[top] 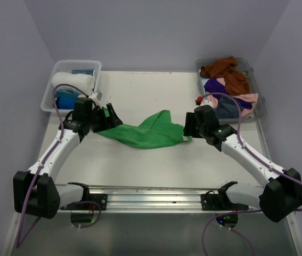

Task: Roll the towels
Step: Flatten the towel

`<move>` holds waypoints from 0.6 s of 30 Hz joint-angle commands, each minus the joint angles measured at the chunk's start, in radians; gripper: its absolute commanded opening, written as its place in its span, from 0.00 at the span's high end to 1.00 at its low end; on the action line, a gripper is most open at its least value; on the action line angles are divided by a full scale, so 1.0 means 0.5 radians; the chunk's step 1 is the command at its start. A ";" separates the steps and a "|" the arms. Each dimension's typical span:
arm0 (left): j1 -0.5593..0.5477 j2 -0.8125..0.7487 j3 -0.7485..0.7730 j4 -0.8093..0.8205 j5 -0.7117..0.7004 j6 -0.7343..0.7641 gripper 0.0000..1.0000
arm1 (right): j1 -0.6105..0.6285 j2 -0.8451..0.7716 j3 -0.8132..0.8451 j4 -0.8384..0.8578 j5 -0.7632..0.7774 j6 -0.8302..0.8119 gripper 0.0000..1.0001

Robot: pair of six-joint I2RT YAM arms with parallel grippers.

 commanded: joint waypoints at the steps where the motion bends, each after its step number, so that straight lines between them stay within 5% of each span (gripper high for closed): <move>1: 0.006 0.170 0.145 -0.010 -0.151 -0.003 0.16 | 0.004 -0.016 0.044 0.043 0.108 0.033 0.39; 5: 0.009 0.348 0.283 -0.197 -0.497 -0.079 0.34 | 0.004 0.012 0.066 0.039 0.077 0.051 0.39; 10: 0.055 0.526 0.408 -0.231 -0.697 -0.134 0.25 | 0.001 0.144 0.084 0.009 -0.033 0.076 0.40; 18: 0.058 0.904 0.633 -0.323 -1.172 -0.257 0.33 | 0.007 0.533 0.287 0.000 -0.187 0.076 0.40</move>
